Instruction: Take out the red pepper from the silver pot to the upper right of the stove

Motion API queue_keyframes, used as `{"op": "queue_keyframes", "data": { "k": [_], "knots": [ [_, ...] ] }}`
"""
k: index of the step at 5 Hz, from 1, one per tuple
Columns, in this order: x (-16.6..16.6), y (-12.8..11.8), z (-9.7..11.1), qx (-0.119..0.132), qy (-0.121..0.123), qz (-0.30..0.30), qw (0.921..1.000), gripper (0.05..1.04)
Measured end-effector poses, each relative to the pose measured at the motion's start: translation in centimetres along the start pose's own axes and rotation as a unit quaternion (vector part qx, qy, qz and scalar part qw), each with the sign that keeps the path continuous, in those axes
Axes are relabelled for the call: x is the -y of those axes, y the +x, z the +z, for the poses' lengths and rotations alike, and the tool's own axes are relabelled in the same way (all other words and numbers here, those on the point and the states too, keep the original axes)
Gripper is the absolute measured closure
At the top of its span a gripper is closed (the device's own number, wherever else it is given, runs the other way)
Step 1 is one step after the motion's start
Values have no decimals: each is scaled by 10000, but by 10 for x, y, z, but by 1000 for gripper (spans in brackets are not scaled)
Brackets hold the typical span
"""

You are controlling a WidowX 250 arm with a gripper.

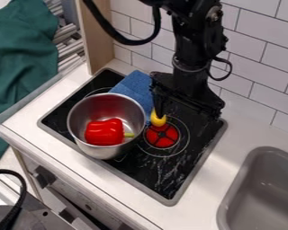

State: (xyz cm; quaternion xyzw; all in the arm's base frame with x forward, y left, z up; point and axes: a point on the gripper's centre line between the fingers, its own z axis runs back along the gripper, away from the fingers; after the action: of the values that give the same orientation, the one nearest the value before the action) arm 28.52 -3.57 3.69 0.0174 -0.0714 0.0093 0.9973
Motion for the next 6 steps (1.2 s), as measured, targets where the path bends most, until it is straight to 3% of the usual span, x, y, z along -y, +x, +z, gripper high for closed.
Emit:
{"op": "queue_keyframes", "data": {
  "k": [1, 2, 3, 4, 5, 6],
  "knots": [
    [0, -6, -7, -142, -1, -3, 9999, 82],
    [-11, -8, -6, -94, -226, -135, 9996, 82],
    [-44, -2, 22, 317, -157, 171, 9992, 82],
    [-76, -5, 27, 323, -110, 417, 9986, 82],
    [-102, -7, 21, 258, -44, 531, 9982, 82],
    [-119, -17, 4, -49, -72, 476, 9988, 82]
  ]
}}
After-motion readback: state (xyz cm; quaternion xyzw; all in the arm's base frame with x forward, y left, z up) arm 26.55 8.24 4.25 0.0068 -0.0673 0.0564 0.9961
